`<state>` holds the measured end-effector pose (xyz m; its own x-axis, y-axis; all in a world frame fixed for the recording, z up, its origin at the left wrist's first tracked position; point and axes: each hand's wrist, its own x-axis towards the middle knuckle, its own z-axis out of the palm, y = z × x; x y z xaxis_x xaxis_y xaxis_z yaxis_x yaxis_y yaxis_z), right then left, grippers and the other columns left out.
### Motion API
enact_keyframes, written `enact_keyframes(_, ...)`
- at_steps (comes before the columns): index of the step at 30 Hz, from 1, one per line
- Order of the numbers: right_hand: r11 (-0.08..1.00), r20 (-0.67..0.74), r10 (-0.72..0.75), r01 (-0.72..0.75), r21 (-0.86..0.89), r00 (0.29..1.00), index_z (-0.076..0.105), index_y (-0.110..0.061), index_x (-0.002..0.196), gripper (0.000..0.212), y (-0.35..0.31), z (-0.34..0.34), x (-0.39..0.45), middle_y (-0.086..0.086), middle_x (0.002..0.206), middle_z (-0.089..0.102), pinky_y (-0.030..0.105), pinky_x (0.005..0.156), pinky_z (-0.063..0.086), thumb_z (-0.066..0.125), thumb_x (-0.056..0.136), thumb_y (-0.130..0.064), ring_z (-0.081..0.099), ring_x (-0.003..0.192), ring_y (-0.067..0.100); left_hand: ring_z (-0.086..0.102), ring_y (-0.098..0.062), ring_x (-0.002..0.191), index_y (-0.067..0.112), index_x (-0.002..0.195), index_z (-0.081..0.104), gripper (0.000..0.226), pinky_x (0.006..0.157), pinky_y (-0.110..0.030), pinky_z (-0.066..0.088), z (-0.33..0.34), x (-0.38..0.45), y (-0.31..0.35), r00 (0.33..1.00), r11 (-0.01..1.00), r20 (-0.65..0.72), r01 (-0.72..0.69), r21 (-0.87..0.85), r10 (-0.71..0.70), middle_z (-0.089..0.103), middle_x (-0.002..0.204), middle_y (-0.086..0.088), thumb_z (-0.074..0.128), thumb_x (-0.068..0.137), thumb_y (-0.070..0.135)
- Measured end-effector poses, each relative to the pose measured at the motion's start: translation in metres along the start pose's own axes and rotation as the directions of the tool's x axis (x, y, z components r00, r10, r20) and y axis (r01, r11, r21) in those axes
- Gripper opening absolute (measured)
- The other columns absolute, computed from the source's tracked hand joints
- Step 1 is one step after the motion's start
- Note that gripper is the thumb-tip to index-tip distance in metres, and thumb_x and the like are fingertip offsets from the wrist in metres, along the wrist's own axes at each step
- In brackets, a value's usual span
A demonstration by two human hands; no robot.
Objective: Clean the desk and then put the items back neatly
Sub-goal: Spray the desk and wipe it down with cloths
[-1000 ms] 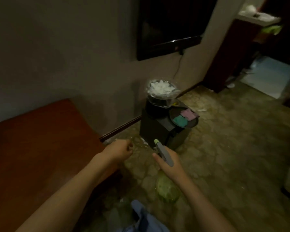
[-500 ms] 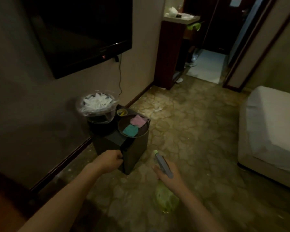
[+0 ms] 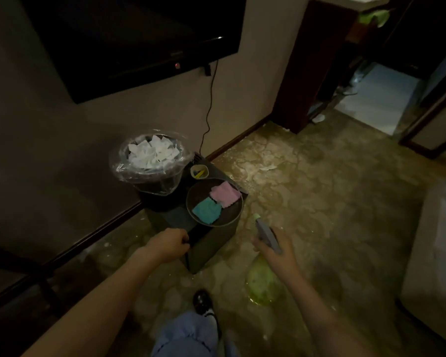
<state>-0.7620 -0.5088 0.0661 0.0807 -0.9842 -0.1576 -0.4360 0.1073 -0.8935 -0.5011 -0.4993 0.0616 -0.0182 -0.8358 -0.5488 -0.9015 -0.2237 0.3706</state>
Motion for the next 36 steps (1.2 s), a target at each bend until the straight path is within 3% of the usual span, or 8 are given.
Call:
enact_keyframes(3,0.994,0.013,0.080,-0.081,0.070,0.997,0.052,-0.007,0.075,0.020,-0.001,0.011,0.067,0.003,0.067,0.047,0.011,0.049,0.036,0.071,0.081,-0.005,0.048,0.056,0.008,0.058,-0.020,0.107,0.014,0.120,0.056,0.028,0.089,-0.032,0.049,-0.017,0.051,0.001,0.999,0.998,0.008,0.038,-0.044,-0.038,0.060,0.118,-0.006,0.051,0.095,0.027)
enact_keyframes(6,0.993,0.080,0.100,-0.104,0.059,0.992,0.059,-0.013,0.075,0.018,-0.010,0.026,0.127,0.003,0.071,0.053,0.014,0.056,0.042,0.076,0.077,-0.006,0.054,0.057,-0.002,0.058,-0.022,0.107,0.012,0.116,0.057,0.026,0.085,-0.030,0.046,-0.036,0.097,0.003,0.996,0.991,0.028,0.090,-0.095,-0.088,0.060,0.118,-0.009,0.049,0.095,0.024)
enact_keyframes(8,0.997,0.141,0.068,-0.073,0.025,0.988,0.061,-0.018,0.070,0.021,-0.015,0.038,0.165,0.006,0.074,0.056,0.020,0.062,0.044,0.080,0.072,-0.008,0.057,0.064,0.002,0.058,-0.023,0.106,0.012,0.111,0.059,0.021,0.080,-0.028,0.045,-0.052,0.125,0.004,0.994,0.985,0.020,0.106,-0.138,-0.104,0.062,0.117,-0.012,0.048,0.096,0.022)
enact_keyframes(13,0.988,0.294,0.136,-0.153,0.035,0.946,0.066,0.005,0.087,0.021,-0.018,0.055,0.245,0.011,0.079,0.062,0.025,0.066,0.045,0.077,0.075,-0.008,0.059,0.073,0.017,0.056,-0.023,0.112,0.004,0.122,0.057,0.032,0.081,-0.024,0.041,-0.076,0.162,0.010,0.981,0.952,0.014,0.194,-0.235,-0.196,0.060,0.123,-0.012,0.047,0.098,0.023)
enact_keyframes(16,0.985,0.375,0.157,-0.174,0.012,0.914,0.064,-0.003,0.082,0.014,-0.012,0.068,0.294,0.009,0.076,0.061,0.034,0.070,0.046,0.076,0.077,-0.008,0.058,0.076,0.022,0.057,-0.023,0.110,0.002,0.120,0.058,0.031,0.075,-0.023,0.038,-0.074,0.178,0.005,0.950,0.898,0.047,0.307,-0.314,-0.309,0.061,0.121,-0.013,0.048,0.097,0.021)
enact_keyframes(24,0.974,0.736,0.208,-0.068,-0.216,0.644,0.064,-0.006,0.101,0.030,0.008,0.125,0.381,0.005,0.095,0.062,0.019,0.069,0.044,0.079,0.076,-0.016,0.060,0.092,0.020,0.056,-0.027,0.111,-0.001,0.117,0.060,0.032,0.084,-0.026,0.041,-0.046,0.200,0.019,0.786,0.654,0.151,0.590,-0.474,-0.600,0.060,0.122,-0.016,0.040,0.099,0.018)
enact_keyframes(32,0.974,0.851,0.141,0.084,-0.211,0.506,0.059,-0.030,0.077,0.028,0.009,0.168,0.430,0.014,0.106,0.056,0.034,0.080,0.051,0.079,0.075,-0.010,0.058,0.090,0.018,0.055,-0.024,0.115,0.002,0.120,0.059,0.030,0.084,-0.023,0.037,0.006,0.216,0.035,0.653,0.418,0.237,0.679,-0.604,-0.719,0.059,0.124,-0.014,0.047,0.097,0.017)
enact_keyframes(36,0.967,0.862,0.175,0.079,-0.240,0.475,0.059,-0.014,0.082,0.023,0.019,0.189,0.444,0.005,0.086,0.058,0.015,0.062,0.048,0.078,0.074,-0.003,0.056,0.078,0.013,0.052,-0.026,0.119,0.003,0.120,0.058,0.030,0.092,-0.024,0.038,0.031,0.222,0.021,0.642,0.381,0.236,0.667,-0.640,-0.730,0.057,0.127,-0.014,0.049,0.095,0.017)
